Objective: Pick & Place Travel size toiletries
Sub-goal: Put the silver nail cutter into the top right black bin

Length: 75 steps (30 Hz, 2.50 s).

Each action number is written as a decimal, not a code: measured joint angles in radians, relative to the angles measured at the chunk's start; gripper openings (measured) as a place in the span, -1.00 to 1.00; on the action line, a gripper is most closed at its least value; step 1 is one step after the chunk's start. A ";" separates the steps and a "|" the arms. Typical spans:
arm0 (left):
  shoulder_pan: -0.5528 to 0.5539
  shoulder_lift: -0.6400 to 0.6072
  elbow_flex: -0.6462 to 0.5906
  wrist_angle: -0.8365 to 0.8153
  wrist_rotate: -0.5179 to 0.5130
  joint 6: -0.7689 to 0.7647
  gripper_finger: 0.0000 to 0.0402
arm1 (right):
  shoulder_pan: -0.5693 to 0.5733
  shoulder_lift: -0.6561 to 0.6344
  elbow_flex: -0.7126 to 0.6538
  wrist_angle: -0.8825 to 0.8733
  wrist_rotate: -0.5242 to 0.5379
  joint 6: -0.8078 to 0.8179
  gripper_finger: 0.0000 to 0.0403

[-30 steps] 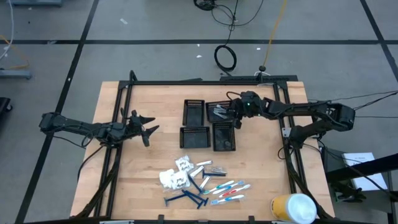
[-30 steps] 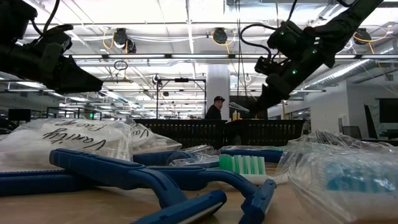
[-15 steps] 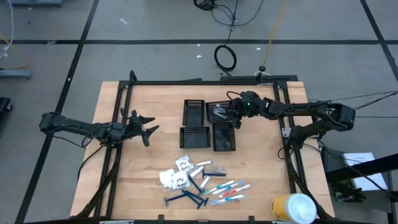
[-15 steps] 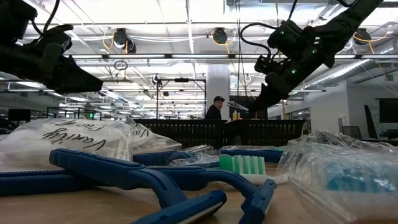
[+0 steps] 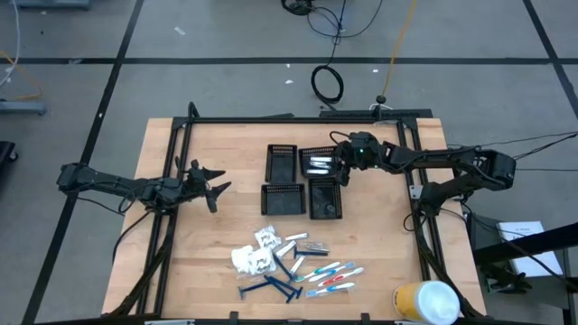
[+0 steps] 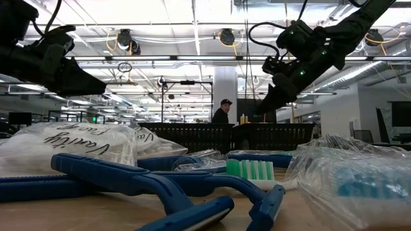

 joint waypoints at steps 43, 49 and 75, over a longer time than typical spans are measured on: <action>0.000 0.000 0.000 0.000 0.000 0.000 0.04 | 0.924 0.379 0.381 -0.324 0.350 0.395 -0.20; 0.000 0.000 0.000 0.000 0.000 0.000 0.04 | 0.955 0.457 0.381 -0.351 0.314 0.460 -0.21; 0.000 0.000 0.000 0.000 0.000 0.000 0.04 | 0.936 0.427 0.380 -0.356 0.341 0.419 -0.21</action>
